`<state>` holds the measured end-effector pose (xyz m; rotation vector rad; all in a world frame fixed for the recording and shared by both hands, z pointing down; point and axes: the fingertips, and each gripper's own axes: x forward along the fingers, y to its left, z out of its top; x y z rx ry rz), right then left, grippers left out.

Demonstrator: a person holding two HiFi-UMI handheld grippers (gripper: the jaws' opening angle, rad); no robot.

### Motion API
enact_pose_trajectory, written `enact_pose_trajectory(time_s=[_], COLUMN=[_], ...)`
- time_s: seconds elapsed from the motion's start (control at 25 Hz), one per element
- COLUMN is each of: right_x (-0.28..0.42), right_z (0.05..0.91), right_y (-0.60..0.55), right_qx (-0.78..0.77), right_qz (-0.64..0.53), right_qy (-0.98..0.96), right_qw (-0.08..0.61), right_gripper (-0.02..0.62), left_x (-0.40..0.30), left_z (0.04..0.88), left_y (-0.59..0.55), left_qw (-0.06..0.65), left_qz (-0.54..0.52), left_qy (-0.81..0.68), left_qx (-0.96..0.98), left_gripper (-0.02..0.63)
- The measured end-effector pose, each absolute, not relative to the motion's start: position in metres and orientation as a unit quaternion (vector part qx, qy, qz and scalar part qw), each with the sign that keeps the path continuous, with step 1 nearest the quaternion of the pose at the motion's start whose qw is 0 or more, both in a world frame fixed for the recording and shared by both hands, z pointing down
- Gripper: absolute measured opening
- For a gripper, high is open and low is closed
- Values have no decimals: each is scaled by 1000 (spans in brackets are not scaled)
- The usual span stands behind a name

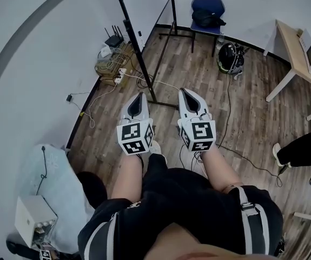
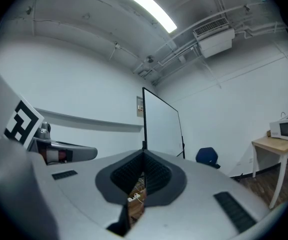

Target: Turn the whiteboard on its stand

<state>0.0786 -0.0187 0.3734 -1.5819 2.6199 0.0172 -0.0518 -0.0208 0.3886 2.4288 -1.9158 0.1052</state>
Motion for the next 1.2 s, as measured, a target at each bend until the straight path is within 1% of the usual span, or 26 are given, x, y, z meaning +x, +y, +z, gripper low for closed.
enact_pose_trajectory(time_s=[0.36, 0.84, 1.2], right_x=[27, -31, -81], right_z=[375, 368, 377], right_y=[-105, -235, -307], right_qx=[-513, -537, -540], right_qz=[22, 6, -3], right_qy=[858, 843, 842], right_qw=[23, 3, -19], right_gripper=[-8, -8, -8], left_x=[-103, -167, -208], left_z=[400, 393, 419], left_y=[-111, -251, -331], left_qw=[45, 59, 89], left_qz=[9, 13, 32], left_qy=[-617, -604, -589], left_qx=[786, 795, 802], left_gripper=[6, 6, 6])
